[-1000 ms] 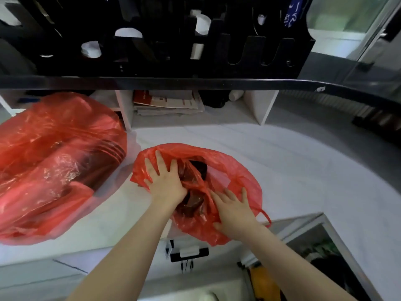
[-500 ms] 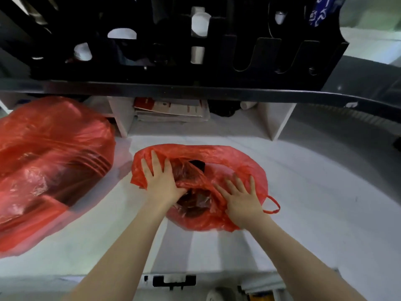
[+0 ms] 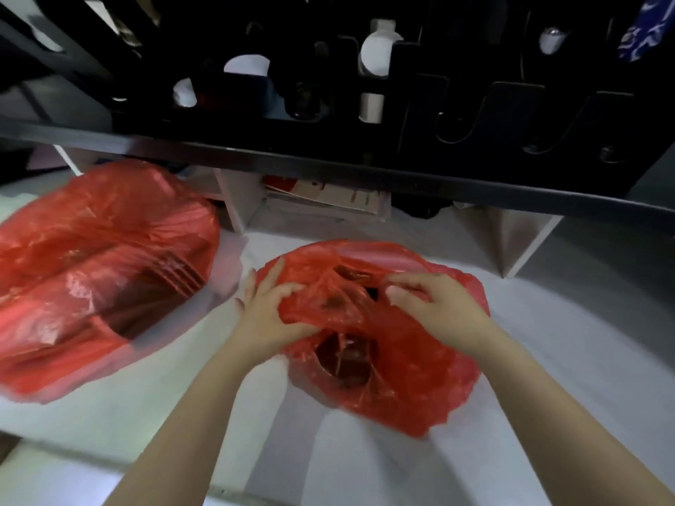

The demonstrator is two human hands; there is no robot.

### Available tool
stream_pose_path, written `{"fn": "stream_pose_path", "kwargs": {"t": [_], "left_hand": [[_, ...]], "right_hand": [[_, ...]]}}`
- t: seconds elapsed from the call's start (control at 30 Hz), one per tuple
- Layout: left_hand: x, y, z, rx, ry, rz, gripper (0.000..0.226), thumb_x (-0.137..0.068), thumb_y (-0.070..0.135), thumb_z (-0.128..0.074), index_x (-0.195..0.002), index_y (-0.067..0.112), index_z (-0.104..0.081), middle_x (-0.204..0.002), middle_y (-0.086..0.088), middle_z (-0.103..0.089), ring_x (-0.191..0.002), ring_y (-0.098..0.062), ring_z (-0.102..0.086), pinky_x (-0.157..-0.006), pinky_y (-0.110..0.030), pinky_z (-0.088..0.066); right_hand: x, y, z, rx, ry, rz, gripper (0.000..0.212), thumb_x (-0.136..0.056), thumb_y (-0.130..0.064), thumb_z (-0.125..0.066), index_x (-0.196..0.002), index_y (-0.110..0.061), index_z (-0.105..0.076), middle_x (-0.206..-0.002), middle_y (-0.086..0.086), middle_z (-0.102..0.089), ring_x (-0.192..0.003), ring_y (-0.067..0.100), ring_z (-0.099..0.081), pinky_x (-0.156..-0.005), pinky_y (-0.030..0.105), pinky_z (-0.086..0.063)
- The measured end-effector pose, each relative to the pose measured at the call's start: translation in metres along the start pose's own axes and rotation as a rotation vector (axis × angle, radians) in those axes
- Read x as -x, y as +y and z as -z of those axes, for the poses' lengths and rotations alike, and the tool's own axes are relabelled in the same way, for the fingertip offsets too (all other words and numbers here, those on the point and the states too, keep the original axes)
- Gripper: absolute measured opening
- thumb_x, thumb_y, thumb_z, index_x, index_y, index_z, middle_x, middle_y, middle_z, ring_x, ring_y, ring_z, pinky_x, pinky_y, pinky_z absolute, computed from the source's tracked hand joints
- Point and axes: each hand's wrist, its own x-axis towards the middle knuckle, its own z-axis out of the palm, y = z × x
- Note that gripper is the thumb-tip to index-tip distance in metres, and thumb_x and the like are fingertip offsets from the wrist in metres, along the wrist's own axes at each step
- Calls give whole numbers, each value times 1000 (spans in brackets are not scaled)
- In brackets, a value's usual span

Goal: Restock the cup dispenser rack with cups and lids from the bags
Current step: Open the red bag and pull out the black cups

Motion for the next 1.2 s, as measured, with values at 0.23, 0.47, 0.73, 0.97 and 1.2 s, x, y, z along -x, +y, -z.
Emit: {"fn": "stream_pose_path", "kwargs": {"t": [0.23,0.47,0.73,0.97,1.2], "left_hand": [[4,-6,30,20,-132,174,39,-86,67,-47,-103,38,-67,-154,20,-24,-147,-11,2,-112,-53,18],[-1,18,24,131,3,-452,27,-79,8,-58,-96,26,-69,-118,17,-59,-116,1,-50,-102,-15,-35],[-15,-24,-29,-450,-323,-222,76,-85,45,-54,-147,49,-9,-157,10,-17,-145,-28,-4,-113,-54,7],[-13,-56,-21,-332,-267,-81,93,-52,79,-51,-134,35,-46,-139,1,-52,-132,-24,-42,-109,-47,-26],[-20,-62,-9,-329,-271,-86,89,-60,66,-69,-137,31,-41,-141,1,-48,-135,-26,-36,-113,-51,-19]], "right_hand": [[-8,-21,-61,213,28,-2,29,-79,-23,-69,-108,-23,-70,-112,-4,-68,-106,15,-61,-89,25,-45],[10,-22,-110,532,-73,81,81,-66,-40,-65,-142,-36,-38,-158,-4,-16,-146,21,-7,-119,45,-4],[29,0,-118,677,-87,-5,95,-73,-35,-62,-150,-41,-7,-159,-6,15,-146,25,15,-117,51,2],[39,3,-118,577,3,-70,103,-77,-42,-66,-150,-38,6,-160,3,-11,-146,29,-13,-116,43,-18],[50,3,-111,588,183,263,31,-68,-40,-79,-88,-18,-72,-97,-1,-67,-84,23,-64,-71,35,-54]]}}
